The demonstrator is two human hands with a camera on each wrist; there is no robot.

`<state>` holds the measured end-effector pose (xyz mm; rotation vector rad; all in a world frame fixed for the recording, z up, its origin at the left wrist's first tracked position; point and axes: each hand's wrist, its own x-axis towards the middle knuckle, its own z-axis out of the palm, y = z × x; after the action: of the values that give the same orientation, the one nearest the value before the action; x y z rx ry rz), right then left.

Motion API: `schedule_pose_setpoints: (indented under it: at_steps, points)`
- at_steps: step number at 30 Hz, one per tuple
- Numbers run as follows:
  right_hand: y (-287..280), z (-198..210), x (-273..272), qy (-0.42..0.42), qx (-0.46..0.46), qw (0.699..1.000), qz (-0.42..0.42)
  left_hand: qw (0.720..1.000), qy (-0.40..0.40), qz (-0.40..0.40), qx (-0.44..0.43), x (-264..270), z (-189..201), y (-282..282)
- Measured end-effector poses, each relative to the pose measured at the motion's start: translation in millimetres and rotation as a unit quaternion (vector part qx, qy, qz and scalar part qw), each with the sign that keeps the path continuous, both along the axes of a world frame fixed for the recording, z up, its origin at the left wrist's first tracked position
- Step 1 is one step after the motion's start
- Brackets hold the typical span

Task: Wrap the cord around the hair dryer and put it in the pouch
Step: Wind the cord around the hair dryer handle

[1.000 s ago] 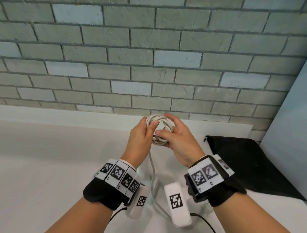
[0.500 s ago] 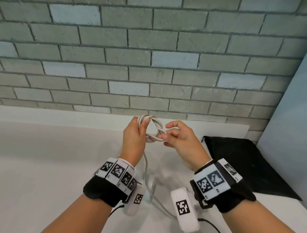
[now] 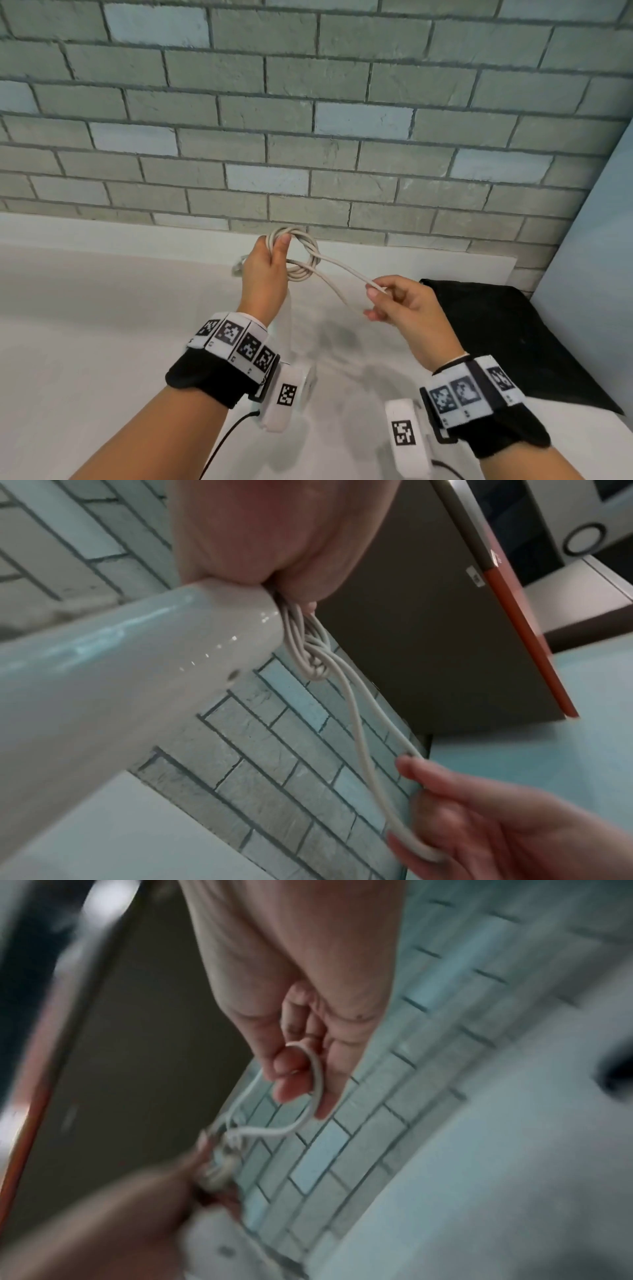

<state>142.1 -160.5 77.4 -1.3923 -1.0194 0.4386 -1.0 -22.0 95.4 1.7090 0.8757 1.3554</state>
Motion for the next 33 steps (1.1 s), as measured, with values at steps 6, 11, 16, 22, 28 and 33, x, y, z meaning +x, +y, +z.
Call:
schedule_pose_setpoints:
  at_steps: [6, 11, 16, 22, 28, 33]
  points:
    - [-13, -7, 7, 0.050, -0.035, 0.996, 0.063, 1.000, 0.017, -0.014, -0.006, 4, -2, 0]
    - [-25, -8, 14, 0.255, 0.065, 0.954, 0.141, 0.998, -0.015, -0.032, -0.046, 1, 1, 4]
    - [-29, -11, 19, 0.275, 0.081, 0.949, 0.128, 0.998, -0.001, -0.046, -0.040, 3, 1, 0]
    - [-40, -5, 28, 0.163, 0.025, 0.981, 0.098, 0.994, -0.034, -0.090, -0.052, 0, 4, 3]
    - [-45, -4, 37, -0.084, -0.076, 0.994, 0.002, 0.988, -0.049, -0.139, -0.050, -1, 2, 1]
    - [-50, 3, 36, -0.078, -0.112, 0.987, 0.083, 0.982, -0.029, -0.161, -0.096, -2, 4, 4]
